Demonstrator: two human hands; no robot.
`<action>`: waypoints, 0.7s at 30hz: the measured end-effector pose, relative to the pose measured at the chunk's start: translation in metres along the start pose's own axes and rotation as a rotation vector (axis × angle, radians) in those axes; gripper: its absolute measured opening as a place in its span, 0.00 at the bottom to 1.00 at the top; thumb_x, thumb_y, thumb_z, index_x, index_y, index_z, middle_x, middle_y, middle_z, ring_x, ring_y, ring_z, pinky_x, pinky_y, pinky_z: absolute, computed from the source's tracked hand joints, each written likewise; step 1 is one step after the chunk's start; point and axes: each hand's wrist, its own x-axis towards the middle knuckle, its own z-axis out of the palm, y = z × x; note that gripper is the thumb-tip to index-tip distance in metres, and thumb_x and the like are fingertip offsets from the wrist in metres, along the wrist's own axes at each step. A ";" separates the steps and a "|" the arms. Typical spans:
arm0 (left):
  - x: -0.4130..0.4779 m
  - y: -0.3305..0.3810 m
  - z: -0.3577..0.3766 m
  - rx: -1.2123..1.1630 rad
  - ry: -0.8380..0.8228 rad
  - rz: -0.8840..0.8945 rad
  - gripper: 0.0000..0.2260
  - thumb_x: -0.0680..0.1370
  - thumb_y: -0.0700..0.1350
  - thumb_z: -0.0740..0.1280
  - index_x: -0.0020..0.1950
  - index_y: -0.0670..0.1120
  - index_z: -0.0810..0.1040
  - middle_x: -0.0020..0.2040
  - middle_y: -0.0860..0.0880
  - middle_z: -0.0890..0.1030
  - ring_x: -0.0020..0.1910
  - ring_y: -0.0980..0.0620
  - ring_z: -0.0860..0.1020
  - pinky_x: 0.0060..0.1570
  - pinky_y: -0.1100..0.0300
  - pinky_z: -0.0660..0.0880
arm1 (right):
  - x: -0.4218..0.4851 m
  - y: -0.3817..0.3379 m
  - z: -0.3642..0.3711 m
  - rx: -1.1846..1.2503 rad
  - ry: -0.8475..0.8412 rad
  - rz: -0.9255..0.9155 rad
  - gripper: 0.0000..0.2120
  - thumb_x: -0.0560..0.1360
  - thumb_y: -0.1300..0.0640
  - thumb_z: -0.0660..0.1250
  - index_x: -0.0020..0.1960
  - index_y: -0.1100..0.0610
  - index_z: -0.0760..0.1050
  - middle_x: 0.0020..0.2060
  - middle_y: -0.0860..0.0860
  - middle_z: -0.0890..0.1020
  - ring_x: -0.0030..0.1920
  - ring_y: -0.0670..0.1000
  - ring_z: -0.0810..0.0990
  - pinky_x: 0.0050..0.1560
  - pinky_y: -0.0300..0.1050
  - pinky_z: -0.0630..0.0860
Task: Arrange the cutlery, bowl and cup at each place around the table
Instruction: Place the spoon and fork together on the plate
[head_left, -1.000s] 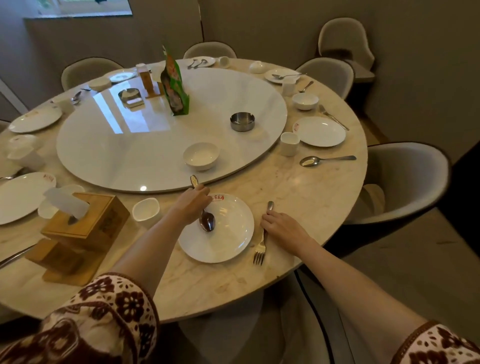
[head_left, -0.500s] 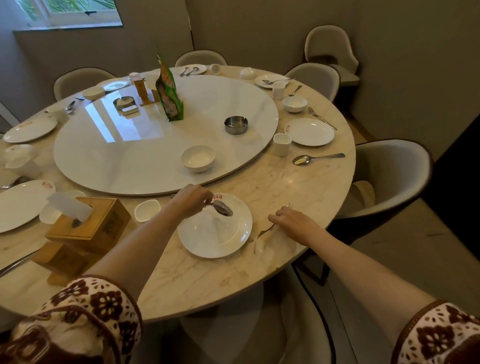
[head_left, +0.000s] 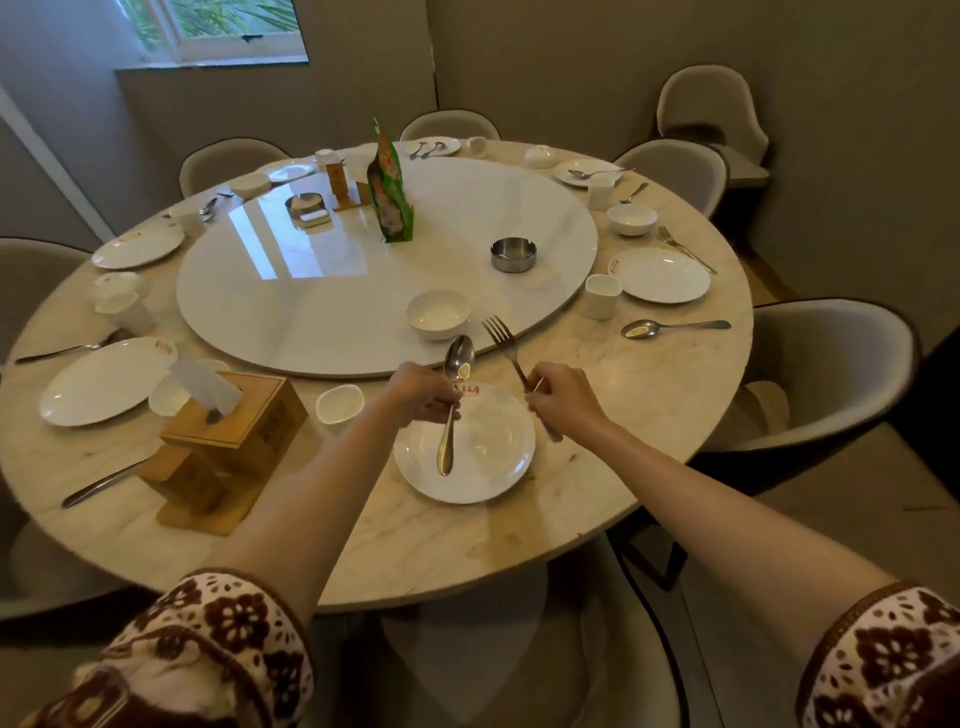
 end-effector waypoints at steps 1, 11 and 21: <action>-0.003 -0.006 0.001 -0.048 -0.007 -0.047 0.06 0.74 0.33 0.70 0.49 0.33 0.78 0.38 0.40 0.82 0.31 0.48 0.83 0.30 0.60 0.81 | -0.001 -0.005 0.006 0.092 -0.032 0.056 0.02 0.73 0.67 0.68 0.44 0.62 0.77 0.35 0.56 0.82 0.30 0.52 0.79 0.35 0.47 0.79; -0.022 -0.052 0.030 -0.328 0.020 -0.286 0.07 0.74 0.31 0.67 0.52 0.32 0.78 0.40 0.38 0.82 0.36 0.45 0.83 0.33 0.57 0.82 | -0.009 -0.011 0.047 0.482 -0.324 0.400 0.02 0.72 0.72 0.69 0.44 0.69 0.77 0.36 0.64 0.80 0.35 0.62 0.83 0.34 0.46 0.83; -0.022 -0.065 0.042 -0.332 0.073 -0.264 0.03 0.74 0.28 0.65 0.46 0.33 0.77 0.38 0.37 0.81 0.35 0.43 0.82 0.38 0.52 0.82 | -0.016 -0.006 0.058 0.501 -0.430 0.465 0.06 0.73 0.73 0.67 0.50 0.72 0.76 0.36 0.64 0.80 0.32 0.59 0.81 0.31 0.43 0.82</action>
